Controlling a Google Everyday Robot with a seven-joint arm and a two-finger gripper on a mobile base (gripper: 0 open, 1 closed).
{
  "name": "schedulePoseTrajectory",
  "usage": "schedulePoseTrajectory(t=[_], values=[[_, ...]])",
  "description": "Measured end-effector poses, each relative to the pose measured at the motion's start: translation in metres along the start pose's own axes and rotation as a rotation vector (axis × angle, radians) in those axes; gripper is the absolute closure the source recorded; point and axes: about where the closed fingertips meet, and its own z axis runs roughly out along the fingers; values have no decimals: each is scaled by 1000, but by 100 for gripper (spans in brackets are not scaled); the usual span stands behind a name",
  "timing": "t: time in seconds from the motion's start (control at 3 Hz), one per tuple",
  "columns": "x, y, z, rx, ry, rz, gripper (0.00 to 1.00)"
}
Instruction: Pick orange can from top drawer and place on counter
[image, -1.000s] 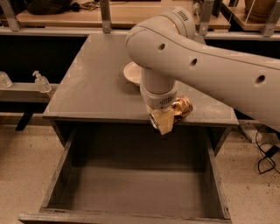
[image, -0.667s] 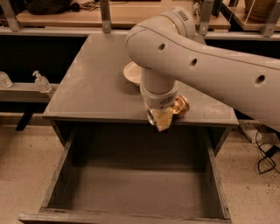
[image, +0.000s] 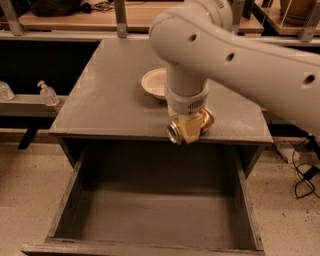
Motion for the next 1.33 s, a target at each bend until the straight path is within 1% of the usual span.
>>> schedulePoseTrajectory(t=[0.33,0.67,1.0,1.33], values=[[45,-32,-63,59,-11,18,77],[74,-56,-103,102,-23,29,100],[85,-71,-113,122,-37,34,98],[84,-74,-112,135,-38,32,77]])
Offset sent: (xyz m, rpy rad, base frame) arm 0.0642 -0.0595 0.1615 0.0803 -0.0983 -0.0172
